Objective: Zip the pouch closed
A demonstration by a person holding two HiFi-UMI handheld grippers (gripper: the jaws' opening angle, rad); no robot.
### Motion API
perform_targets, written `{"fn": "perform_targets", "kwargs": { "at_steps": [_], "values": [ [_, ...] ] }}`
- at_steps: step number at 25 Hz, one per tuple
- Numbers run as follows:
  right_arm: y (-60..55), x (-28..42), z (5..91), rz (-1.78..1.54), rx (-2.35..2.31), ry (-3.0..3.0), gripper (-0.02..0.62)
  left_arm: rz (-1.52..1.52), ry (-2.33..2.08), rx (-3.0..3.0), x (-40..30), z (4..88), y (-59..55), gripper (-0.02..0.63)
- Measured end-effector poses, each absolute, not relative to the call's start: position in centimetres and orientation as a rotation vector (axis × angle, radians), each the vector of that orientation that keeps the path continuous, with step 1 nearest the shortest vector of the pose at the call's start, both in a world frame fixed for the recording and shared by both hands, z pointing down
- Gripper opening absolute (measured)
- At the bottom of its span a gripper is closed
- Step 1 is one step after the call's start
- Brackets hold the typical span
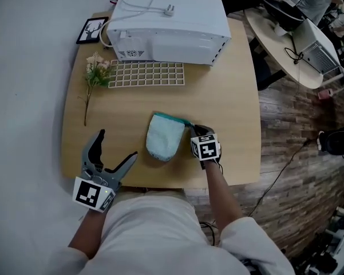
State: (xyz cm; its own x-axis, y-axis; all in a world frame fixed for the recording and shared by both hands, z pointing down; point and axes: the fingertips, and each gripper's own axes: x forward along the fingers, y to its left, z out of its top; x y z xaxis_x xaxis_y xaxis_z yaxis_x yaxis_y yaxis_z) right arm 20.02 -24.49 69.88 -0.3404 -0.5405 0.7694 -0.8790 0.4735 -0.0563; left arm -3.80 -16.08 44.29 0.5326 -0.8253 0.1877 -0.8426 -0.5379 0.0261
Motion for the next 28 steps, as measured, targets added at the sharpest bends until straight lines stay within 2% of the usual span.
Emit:
{"fn": "perform_targets", "kwargs": {
  "at_steps": [3,10,16,21,24,28],
  "values": [
    [-24.4,20.4,69.5,0.549,1.178,-2.016,0.02,0.241,-1.431,2.659,-3.3,44.2,-16.1,0.443],
    [-23.8,20.7,66.8,0.144,1.127,-1.952,0.02,0.235,-1.399,2.664,-2.6,44.5,-16.1,0.443],
    [-22.6,22.9,69.8,0.316,1.183,-1.863,0.032,0.228,-1.343,2.671,-1.4,45.4,-15.4,0.443],
    [-22.4,23.6,70.0,0.45,1.275,-1.85,0.077,0.225,-1.335,2.663,-1.3,45.7,-15.2,0.443],
    [-22.2,23.7,70.0,0.47,1.285,-1.847,0.025,0.22,-1.325,2.674,-1.1,45.5,-15.1,0.443],
    [-22.1,23.1,69.0,0.4,1.287,-1.868,0.014,0.219,-1.324,2.672,-1.5,45.6,-14.9,0.443]
  ]
}}
